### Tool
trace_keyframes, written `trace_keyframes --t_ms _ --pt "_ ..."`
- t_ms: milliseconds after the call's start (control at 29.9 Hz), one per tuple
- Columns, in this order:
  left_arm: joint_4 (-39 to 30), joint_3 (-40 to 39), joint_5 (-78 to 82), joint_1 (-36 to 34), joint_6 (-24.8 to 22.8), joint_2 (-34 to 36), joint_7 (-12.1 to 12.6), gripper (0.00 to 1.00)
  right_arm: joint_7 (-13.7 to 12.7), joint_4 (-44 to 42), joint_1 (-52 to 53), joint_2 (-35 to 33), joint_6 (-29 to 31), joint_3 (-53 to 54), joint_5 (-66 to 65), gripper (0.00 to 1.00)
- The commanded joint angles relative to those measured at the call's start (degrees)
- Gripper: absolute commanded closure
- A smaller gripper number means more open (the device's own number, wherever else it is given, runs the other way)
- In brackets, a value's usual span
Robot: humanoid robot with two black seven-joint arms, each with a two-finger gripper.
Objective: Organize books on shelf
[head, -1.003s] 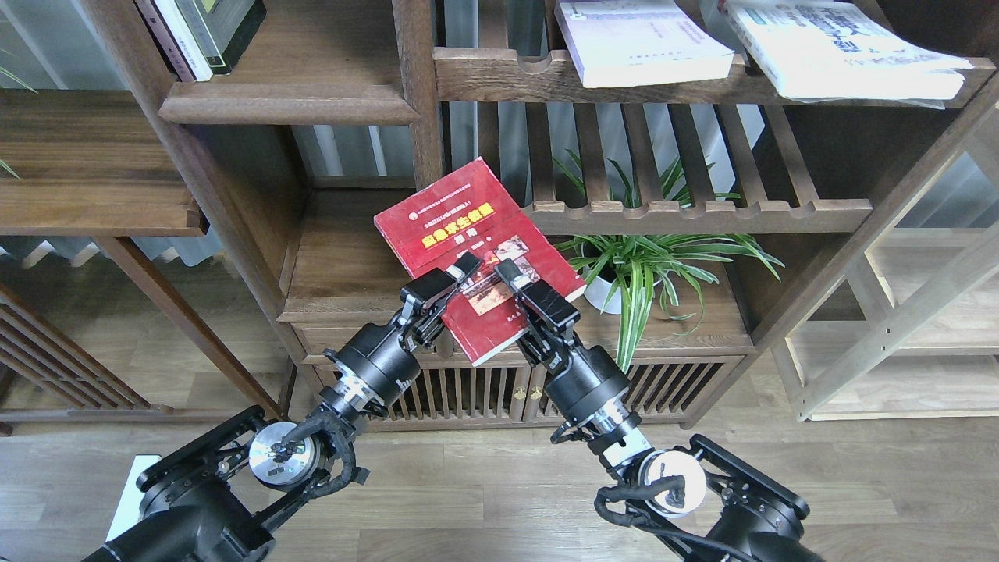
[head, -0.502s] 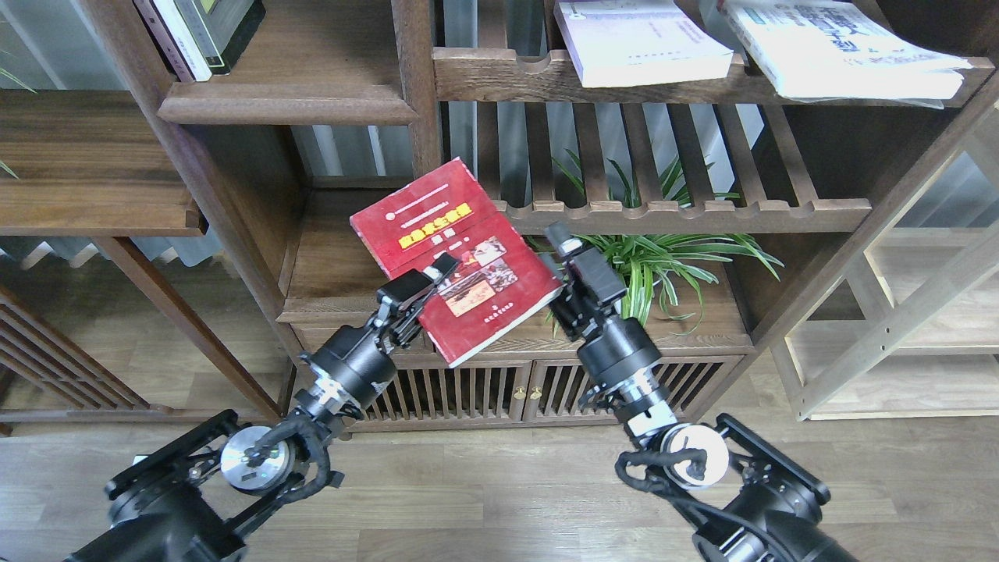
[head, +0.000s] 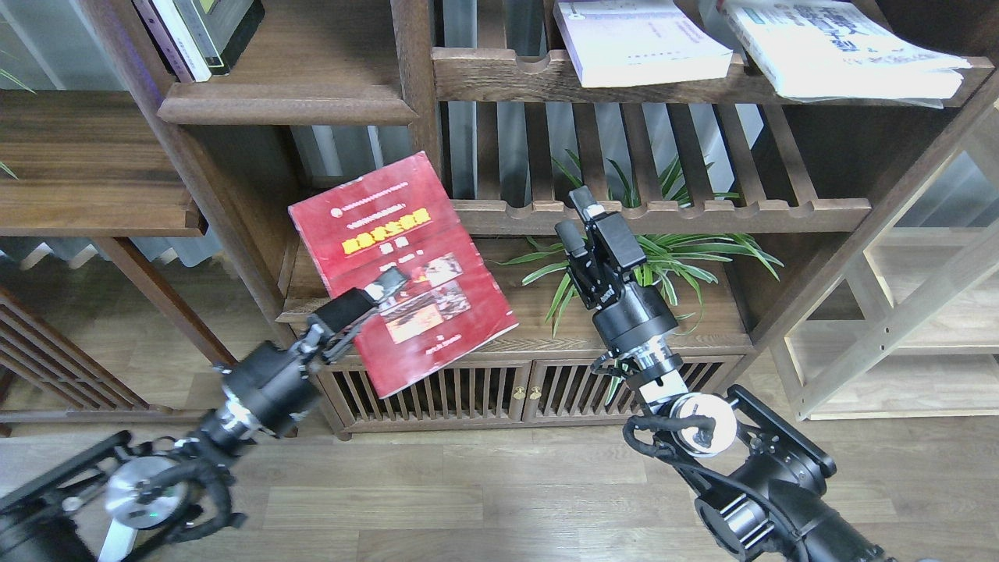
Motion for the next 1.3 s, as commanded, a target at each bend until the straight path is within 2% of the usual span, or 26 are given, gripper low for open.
trace_keyframes --t_ms 0,267,535,736,1270 --pt "-3.91 -4.33 4.45 1.52 0.01 4.93 0.05 0.98 0.00 -1.45 0.96 -0.94 0.00 0.10 -0.41 0.16" --pt "-10.69 -16.98 12.98 1.61 0.01 14.86 0.58 0.99 -0.09 -2.68 1.49 -4.19 0.00 -0.25 -1.11 0.14" --pt "-12.01 -29.02 13.95 1.88 0.01 24.71 0.75 1.00 -0.18 -4.26 2.28 -5.26 0.00 -0.78 -2.16 0.14" --pt "-12.10 -33.26 16.05 1.79 0.01 24.99 1.02 1.00 -0.26 -4.44 2.98 -5.34 0.00 -0.96 -2.25 0.14" --pt "-11.75 -33.87 20.37 -2.52 0.01 24.02 1.72 1.00 -0.18 -6.90 5.35 -4.11 0.00 -2.10 -4.36 0.14"
